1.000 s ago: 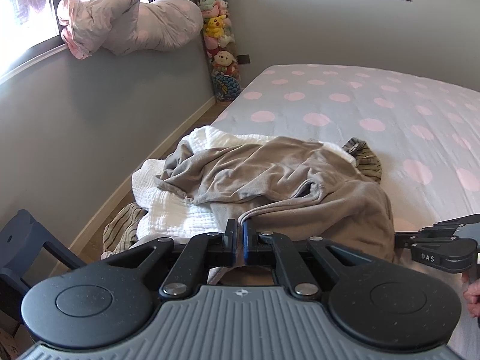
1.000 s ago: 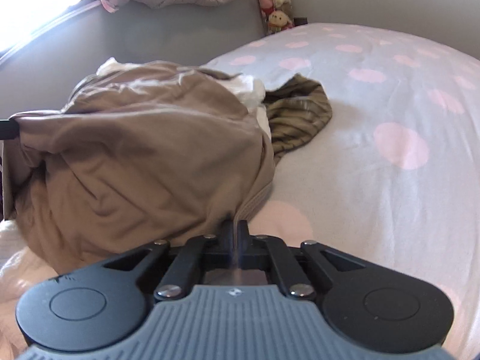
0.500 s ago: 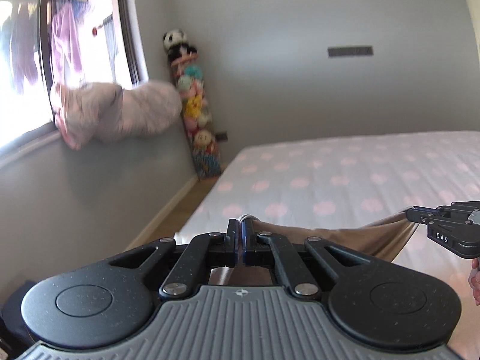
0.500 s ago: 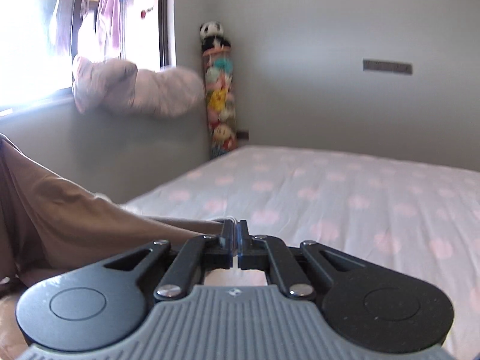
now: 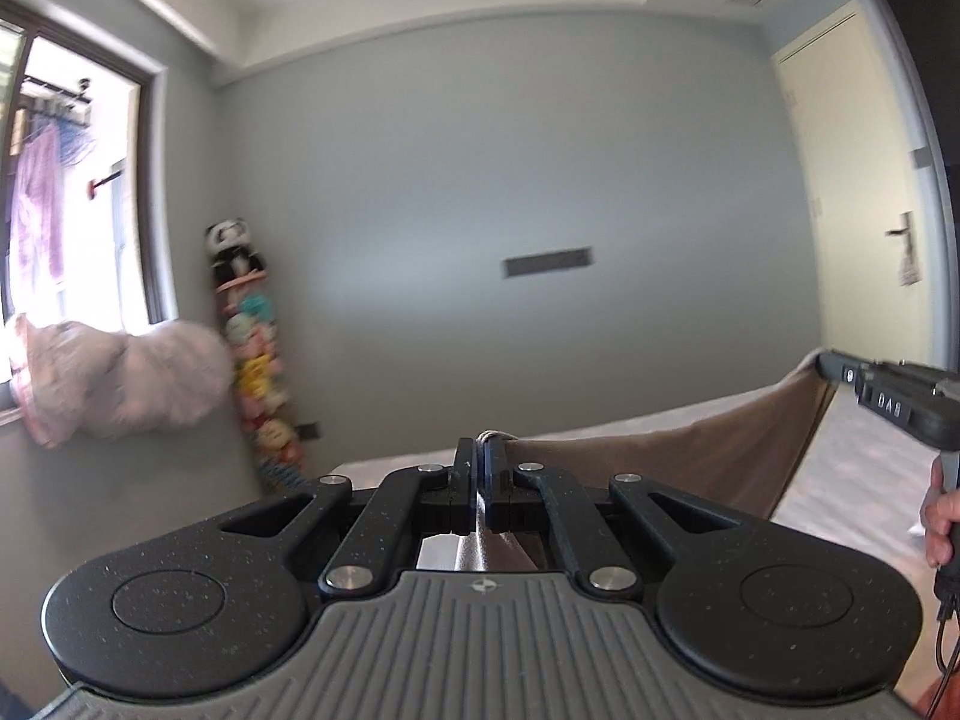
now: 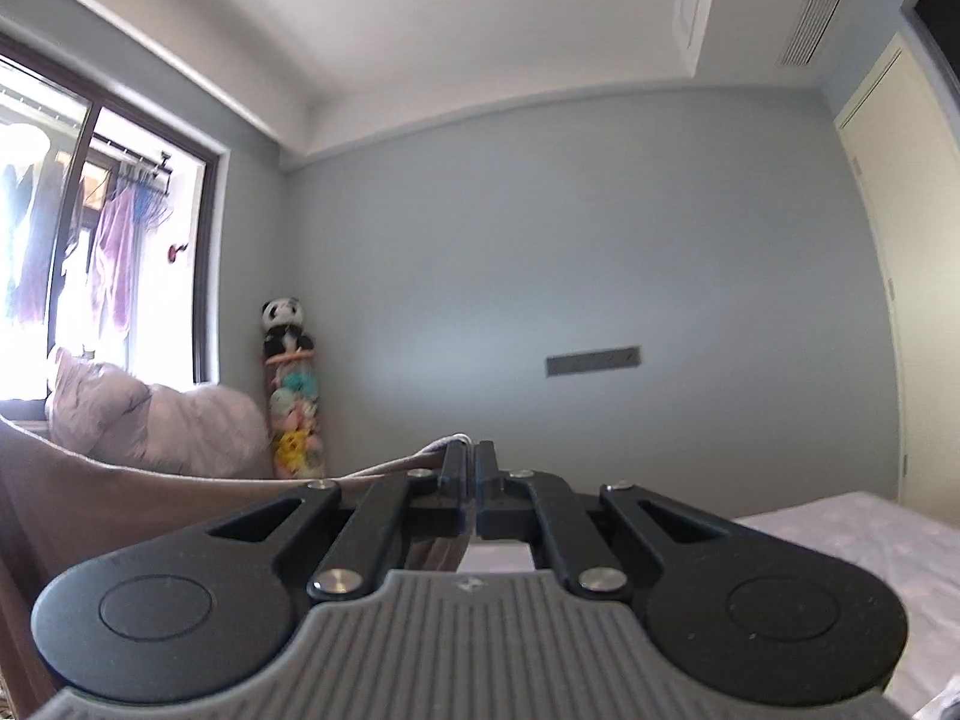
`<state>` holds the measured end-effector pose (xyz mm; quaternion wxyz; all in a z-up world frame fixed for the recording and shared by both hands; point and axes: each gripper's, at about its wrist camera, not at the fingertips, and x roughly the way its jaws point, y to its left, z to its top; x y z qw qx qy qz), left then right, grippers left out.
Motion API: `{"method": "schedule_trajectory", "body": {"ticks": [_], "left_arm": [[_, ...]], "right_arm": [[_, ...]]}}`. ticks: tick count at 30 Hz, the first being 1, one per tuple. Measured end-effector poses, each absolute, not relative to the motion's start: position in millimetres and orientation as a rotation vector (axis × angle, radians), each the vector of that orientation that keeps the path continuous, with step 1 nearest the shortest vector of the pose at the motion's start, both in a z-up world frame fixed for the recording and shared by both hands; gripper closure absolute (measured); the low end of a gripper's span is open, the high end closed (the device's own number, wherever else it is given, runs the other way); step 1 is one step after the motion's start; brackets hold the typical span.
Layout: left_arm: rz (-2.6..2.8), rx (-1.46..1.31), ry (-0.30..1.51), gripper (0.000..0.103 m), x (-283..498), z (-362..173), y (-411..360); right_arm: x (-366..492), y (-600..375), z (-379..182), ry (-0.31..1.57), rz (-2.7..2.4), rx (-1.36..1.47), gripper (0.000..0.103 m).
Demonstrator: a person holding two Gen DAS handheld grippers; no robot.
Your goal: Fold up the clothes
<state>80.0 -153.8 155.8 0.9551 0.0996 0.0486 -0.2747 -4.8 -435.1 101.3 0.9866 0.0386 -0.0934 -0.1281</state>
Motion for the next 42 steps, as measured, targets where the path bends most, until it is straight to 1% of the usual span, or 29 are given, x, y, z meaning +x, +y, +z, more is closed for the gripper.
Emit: {"method": "schedule_trajectory", "body": {"ticks": [4, 6, 9, 12, 15, 18, 21, 23, 24, 25, 26, 29, 30, 31, 32, 34, 36, 39, 41, 42], "left_arm": [[-0.633, 0.205, 0.105, 0.102, 73, 147, -183], [-0.655, 0.206, 0.131, 0.102, 77, 136, -193], [-0.638, 0.211, 0.222, 0.102, 96, 101, -197], [-0.583, 0.213, 0.364, 0.102, 119, 51, -194], [-0.542, 0.223, 0.502, 0.102, 141, -1, -181], [-0.516, 0.237, 0.579, 0.102, 157, -40, -168], [-0.491, 0.212, 0.623, 0.101, 174, -67, -153], [-0.478, 0.191, 0.648, 0.093, 179, -72, -149], [-0.474, 0.180, 0.650, 0.084, 174, -72, -148], [-0.480, 0.169, 0.651, 0.079, 169, -72, -149], [-0.489, 0.158, 0.651, 0.077, 164, -72, -151], [-0.530, 0.125, 0.670, 0.077, 148, -71, -158], [-0.549, 0.117, 0.678, 0.076, 145, -73, -163], [-0.568, 0.111, 0.685, 0.075, 142, -75, -167], [-0.588, 0.108, 0.694, 0.074, 139, -78, -173], [-0.628, 0.108, 0.716, 0.067, 131, -87, -183], [-0.665, 0.101, 0.750, 0.064, 124, -97, -193], [-0.706, 0.088, 0.800, 0.064, 115, -113, -203], [-0.718, 0.086, 0.836, 0.064, 110, -123, -209], [-0.727, 0.083, 0.852, 0.064, 107, -127, -212]], "right_arm": [[-63, -462, 132, -0.248, -0.303, 0.055, 0.100], [-80, -466, 135, -0.225, -0.286, 0.043, 0.100], [-92, -463, 122, -0.165, -0.246, 0.024, 0.100], [-83, -447, 93, -0.065, -0.171, 0.028, 0.100], [-54, -427, 51, 0.060, -0.106, 0.061, 0.100], [-21, -411, 9, 0.187, -0.050, 0.104, 0.100], [18, -400, -33, 0.316, -0.029, 0.136, 0.100], [41, -397, -52, 0.383, -0.041, 0.138, 0.099], [50, -398, -61, 0.411, -0.046, 0.138, 0.099], [57, -402, -67, 0.438, -0.046, 0.145, 0.095], [57, -406, -74, 0.459, -0.047, 0.151, 0.093], [53, -410, -82, 0.486, -0.040, 0.134, 0.090], [51, -410, -82, 0.496, -0.034, 0.120, 0.084], [49, -410, -80, 0.507, -0.027, 0.105, 0.075], [46, -411, -80, 0.521, -0.016, 0.088, 0.073], [39, -411, -83, 0.556, 0.008, 0.050, 0.073], [29, -412, -88, 0.601, 0.023, 0.019, 0.073], [15, -412, -100, 0.678, 0.051, 0.015, 0.071], [5, -405, -110, 0.728, 0.083, 0.022, 0.064], [0, -401, -115, 0.746, 0.101, 0.023, 0.057]]}}
